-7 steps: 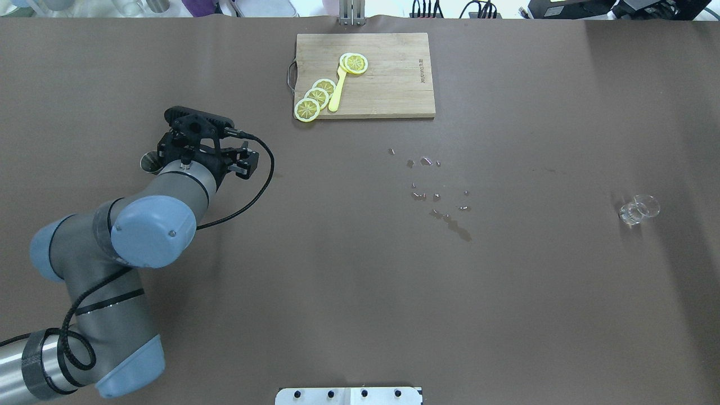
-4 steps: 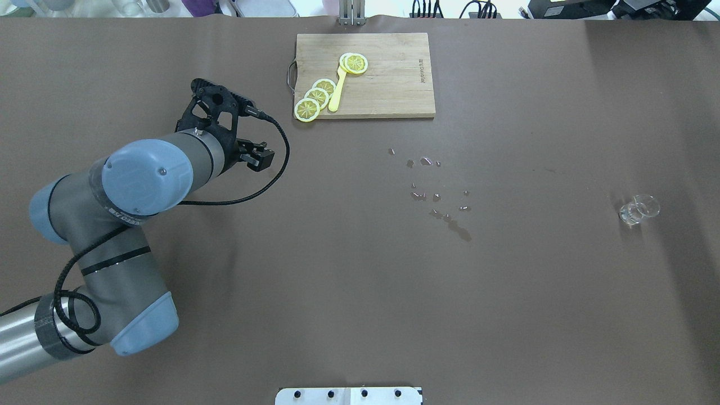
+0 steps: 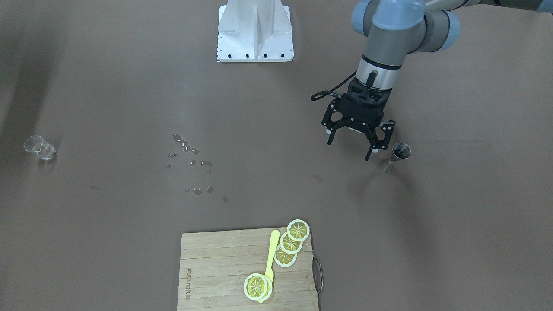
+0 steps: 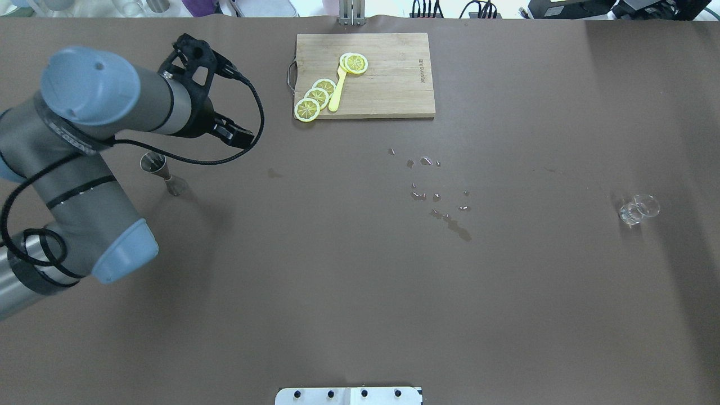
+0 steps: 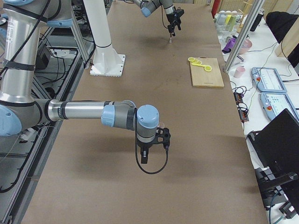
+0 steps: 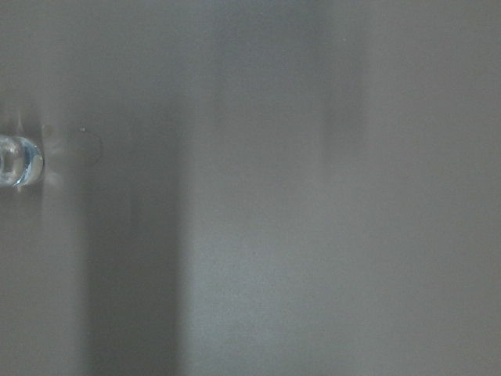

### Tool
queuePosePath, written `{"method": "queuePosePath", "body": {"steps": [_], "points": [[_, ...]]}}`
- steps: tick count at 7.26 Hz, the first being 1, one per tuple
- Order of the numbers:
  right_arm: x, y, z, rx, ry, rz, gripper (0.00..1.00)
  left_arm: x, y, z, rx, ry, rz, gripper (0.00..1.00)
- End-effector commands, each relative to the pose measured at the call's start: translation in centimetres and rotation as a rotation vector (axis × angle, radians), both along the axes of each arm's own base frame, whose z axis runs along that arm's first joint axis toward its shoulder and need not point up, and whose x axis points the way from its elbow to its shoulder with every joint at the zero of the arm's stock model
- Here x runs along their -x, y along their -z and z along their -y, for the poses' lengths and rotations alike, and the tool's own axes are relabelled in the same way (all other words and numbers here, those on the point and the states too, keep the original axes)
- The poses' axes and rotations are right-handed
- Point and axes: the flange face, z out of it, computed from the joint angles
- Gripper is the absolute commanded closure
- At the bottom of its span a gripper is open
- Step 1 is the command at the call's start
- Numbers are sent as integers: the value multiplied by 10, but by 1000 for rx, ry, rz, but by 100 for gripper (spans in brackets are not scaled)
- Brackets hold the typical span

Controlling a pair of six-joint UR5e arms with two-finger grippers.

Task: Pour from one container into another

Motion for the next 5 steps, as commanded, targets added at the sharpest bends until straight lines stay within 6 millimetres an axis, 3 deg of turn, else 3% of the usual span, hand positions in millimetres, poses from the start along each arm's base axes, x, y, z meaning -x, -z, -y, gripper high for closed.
{"method": "queuePosePath", "body": {"steps": [1, 3, 5], "points": [[0, 0, 0, -1, 0, -2, 0, 74, -15, 44, -17, -82, -3, 4], [0, 1, 0, -2, 0, -2, 0, 152, -57, 64, -33, -90, 40, 3], [0, 0, 0, -1, 0, -2, 0, 229, -115, 63, 73, -33, 29, 3]]}}
